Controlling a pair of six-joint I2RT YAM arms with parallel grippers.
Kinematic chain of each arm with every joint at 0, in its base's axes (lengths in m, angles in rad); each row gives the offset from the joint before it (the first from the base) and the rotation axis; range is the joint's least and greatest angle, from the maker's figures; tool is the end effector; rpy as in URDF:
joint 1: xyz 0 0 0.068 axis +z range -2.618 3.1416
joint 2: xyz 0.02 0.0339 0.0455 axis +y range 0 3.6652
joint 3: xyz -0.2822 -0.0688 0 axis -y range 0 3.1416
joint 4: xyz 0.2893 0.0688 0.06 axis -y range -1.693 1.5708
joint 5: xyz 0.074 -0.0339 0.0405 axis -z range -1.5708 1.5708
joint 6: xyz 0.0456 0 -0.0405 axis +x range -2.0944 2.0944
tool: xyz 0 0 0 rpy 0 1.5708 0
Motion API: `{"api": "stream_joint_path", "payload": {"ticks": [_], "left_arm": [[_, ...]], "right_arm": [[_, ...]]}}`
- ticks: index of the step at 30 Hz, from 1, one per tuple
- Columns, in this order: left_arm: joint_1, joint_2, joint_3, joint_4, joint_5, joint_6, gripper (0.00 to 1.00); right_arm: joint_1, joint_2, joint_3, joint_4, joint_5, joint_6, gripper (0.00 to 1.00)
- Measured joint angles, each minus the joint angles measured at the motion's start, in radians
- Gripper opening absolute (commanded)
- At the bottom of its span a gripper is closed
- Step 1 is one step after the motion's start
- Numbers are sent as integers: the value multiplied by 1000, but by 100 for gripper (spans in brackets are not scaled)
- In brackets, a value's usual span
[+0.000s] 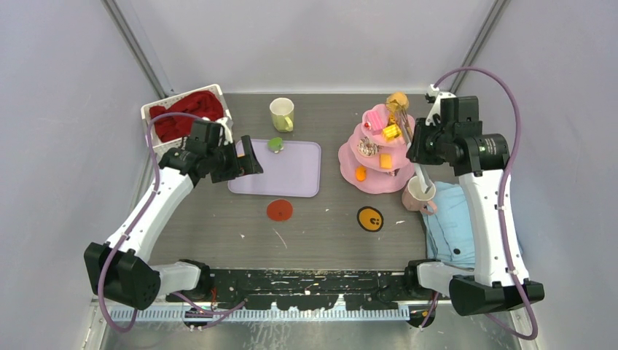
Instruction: Serve the afternoon tea
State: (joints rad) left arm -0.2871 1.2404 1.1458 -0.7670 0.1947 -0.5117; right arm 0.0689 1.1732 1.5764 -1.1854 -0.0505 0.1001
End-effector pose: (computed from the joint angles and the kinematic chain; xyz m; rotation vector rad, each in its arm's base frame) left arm 0.2847 -0.0933 0.3227 -0.1902 2.4932 -0.5846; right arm 0.2374 0.0187 0.4581 0.0120 2.3562 0.1420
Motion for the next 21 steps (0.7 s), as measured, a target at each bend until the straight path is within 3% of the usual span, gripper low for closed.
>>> {"api": "stream_joint_path", "payload": {"ticks": [12,21], "left_arm": [[0,10,0,0,8,-3,99],[0,14,0,2,12,-3,99]], "right_arm": [[42,37,15,-55,58,2,24],[43,33,21,-66,81,3,36]]}}
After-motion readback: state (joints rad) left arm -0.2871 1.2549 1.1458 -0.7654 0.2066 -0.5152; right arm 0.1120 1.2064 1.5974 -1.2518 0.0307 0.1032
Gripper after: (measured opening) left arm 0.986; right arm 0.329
